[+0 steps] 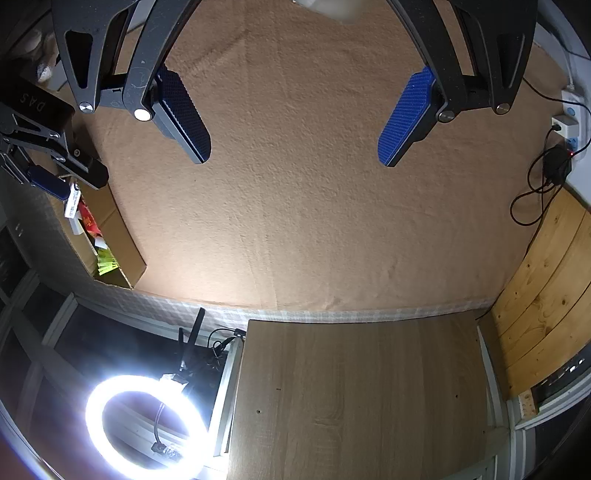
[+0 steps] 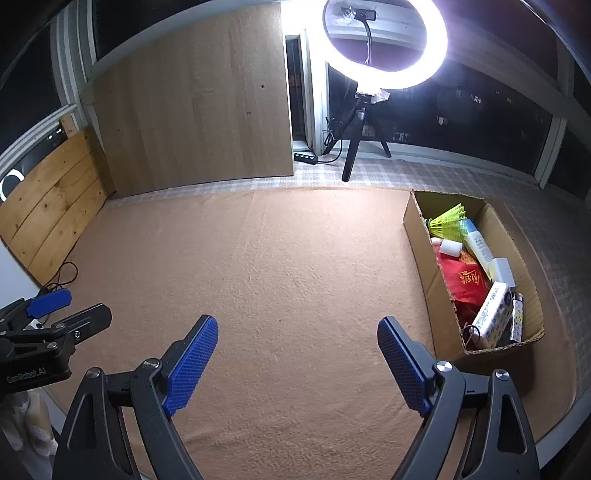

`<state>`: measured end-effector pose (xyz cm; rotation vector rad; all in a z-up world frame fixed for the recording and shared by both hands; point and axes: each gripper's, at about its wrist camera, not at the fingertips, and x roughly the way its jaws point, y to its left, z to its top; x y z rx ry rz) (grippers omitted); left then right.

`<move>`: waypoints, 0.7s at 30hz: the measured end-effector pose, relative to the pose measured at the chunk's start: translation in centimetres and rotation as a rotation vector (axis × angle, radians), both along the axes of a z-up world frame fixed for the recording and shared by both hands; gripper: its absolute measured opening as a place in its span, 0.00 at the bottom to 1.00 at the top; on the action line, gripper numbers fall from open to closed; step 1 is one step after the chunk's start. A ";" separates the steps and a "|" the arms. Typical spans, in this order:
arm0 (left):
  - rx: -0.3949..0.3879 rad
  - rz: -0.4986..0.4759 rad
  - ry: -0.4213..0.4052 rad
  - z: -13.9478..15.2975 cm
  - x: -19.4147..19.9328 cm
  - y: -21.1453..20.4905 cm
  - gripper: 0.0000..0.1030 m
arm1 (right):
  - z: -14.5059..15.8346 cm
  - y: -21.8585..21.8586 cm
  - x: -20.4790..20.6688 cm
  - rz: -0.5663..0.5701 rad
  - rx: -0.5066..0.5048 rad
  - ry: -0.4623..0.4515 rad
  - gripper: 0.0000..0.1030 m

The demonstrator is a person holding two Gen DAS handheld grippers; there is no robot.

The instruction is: Organize objects

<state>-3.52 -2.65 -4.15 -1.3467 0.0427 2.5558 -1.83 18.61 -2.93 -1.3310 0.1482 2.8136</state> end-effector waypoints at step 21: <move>-0.012 -0.015 0.003 -0.1 -0.1 0.5 0.91 | -0.3 0.6 -0.1 -0.016 -0.008 -0.008 0.83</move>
